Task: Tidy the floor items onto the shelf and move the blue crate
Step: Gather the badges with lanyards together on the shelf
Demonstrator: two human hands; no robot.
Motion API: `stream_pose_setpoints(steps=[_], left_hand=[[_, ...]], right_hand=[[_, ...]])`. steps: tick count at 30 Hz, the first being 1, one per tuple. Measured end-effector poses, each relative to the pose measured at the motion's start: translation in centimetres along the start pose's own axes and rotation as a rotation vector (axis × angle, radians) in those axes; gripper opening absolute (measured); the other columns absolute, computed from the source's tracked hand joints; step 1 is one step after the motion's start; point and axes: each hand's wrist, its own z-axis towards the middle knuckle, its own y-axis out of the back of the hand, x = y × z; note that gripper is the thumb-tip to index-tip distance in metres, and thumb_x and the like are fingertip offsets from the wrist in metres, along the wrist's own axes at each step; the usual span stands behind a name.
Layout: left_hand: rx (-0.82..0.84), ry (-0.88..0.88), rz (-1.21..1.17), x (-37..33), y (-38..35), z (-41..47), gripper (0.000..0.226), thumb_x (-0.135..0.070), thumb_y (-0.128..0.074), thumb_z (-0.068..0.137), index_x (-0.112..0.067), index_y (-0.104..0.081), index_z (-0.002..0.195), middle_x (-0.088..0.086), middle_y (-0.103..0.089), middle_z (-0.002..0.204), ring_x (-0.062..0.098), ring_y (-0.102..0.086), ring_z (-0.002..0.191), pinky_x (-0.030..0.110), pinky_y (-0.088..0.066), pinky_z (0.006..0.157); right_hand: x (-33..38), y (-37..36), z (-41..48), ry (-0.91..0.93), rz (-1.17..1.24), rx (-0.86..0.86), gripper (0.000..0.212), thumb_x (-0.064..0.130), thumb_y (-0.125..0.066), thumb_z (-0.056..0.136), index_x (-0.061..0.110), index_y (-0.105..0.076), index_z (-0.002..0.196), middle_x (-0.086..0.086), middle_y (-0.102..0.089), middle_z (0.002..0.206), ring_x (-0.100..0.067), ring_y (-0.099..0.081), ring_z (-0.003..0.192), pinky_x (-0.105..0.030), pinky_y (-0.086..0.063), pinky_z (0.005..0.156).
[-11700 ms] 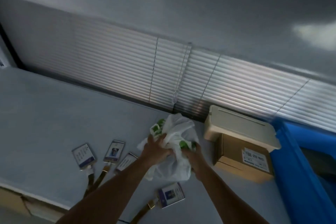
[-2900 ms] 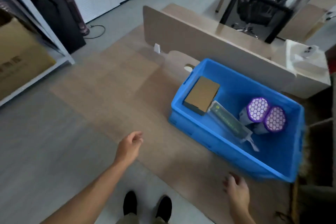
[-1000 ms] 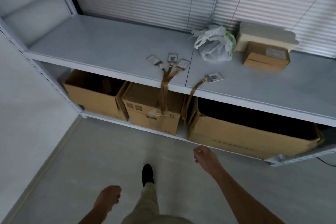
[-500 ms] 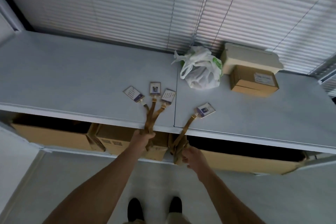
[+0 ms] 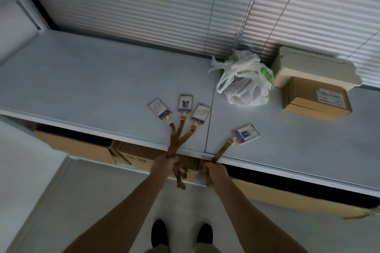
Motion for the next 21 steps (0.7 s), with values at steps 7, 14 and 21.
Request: stream_pose_setpoints(steps=[7, 14, 21], left_hand=[[0.066, -0.142, -0.049, -2.8, 0.6, -2.2, 0.003, -0.016, -0.055, 0.087, -0.015, -0.058, 0.087, 0.006, -0.059, 0.069, 0.02, -0.057, 0.064, 0.035, -0.045, 0.063], [0.155, -0.184, 0.14, -4.8, -1.7, -4.5, 0.019, -0.011, -0.054, 0.088, -0.014, -0.054, 0.107, 0.006, -0.063, 0.084, 0.018, -0.06, 0.075, 0.031, -0.049, 0.066], [0.18, -0.381, 0.451, -4.6, -1.7, -5.5, 0.025, -0.016, -0.046, 0.094, -0.003, -0.058, 0.112, -0.007, -0.054, 0.073, 0.013, -0.054, 0.069, 0.035, -0.051, 0.071]], right_hand=[[2.3, 1.9, -3.2, 0.242, -0.081, -0.029, 0.017, 0.014, -0.056, 0.087, 0.01, -0.069, 0.077, -0.019, -0.065, 0.068, -0.03, -0.062, 0.066, -0.028, -0.045, 0.057], [7.1, 1.1, -3.3, 0.066, -0.314, 0.149, 0.051, 0.053, -0.054, 0.092, 0.006, -0.073, 0.101, -0.005, -0.058, 0.066, -0.015, -0.053, 0.056, -0.026, -0.042, 0.062], [9.8, -2.7, -2.2, 0.008, -0.49, 0.279, 0.028, 0.04, -0.075, 0.081, 0.013, -0.067, 0.085, -0.002, -0.063, 0.074, -0.01, -0.047, 0.055, -0.019, -0.037, 0.048]])
